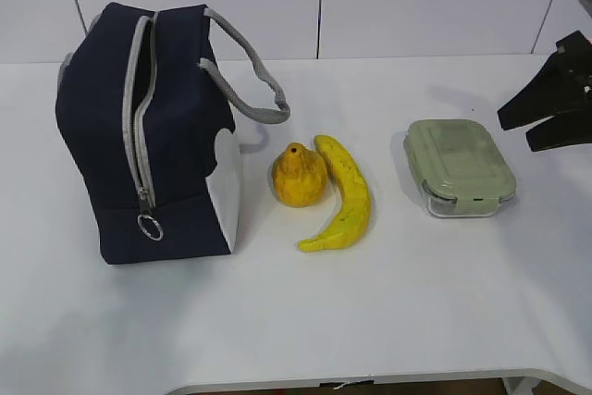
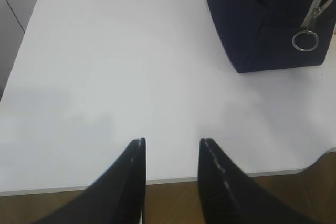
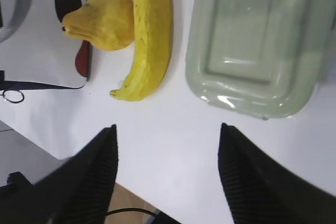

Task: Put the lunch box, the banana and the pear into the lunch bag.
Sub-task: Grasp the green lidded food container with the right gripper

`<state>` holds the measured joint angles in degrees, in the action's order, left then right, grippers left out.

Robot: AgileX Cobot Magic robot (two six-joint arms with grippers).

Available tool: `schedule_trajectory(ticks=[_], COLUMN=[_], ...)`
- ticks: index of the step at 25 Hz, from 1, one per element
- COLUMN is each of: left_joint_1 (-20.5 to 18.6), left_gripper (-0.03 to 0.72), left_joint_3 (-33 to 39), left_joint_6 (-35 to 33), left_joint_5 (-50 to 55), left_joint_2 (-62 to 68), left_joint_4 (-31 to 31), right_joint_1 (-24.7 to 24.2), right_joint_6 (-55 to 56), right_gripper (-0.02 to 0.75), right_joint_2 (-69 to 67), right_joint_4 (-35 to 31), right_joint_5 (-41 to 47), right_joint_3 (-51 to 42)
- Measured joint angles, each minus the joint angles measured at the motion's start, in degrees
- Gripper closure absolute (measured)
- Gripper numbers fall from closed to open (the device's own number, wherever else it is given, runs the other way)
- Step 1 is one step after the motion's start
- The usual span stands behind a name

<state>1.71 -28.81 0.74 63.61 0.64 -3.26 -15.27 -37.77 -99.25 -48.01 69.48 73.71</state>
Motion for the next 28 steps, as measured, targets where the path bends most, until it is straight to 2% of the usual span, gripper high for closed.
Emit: schedule_trajectory(ticks=[13, 28], left_joint_1=[0.0, 0.0], left_gripper=[0.449, 0.449], left_joint_3=[0.0, 0.0], left_joint_6=[0.0, 0.0], left_joint_5=[0.0, 0.0], left_joint_2=[0.0, 0.0], left_joint_4=[0.0, 0.0], right_joint_1=[0.0, 0.0], right_joint_6=[0.9, 0.7], right_gripper=[0.243, 0.241], right_joint_2=[-6.6, -7.1], right_joint_4=[7.1, 7.7], right_joint_5=[-0.1, -0.1], right_joint_3=[8.9, 9.1])
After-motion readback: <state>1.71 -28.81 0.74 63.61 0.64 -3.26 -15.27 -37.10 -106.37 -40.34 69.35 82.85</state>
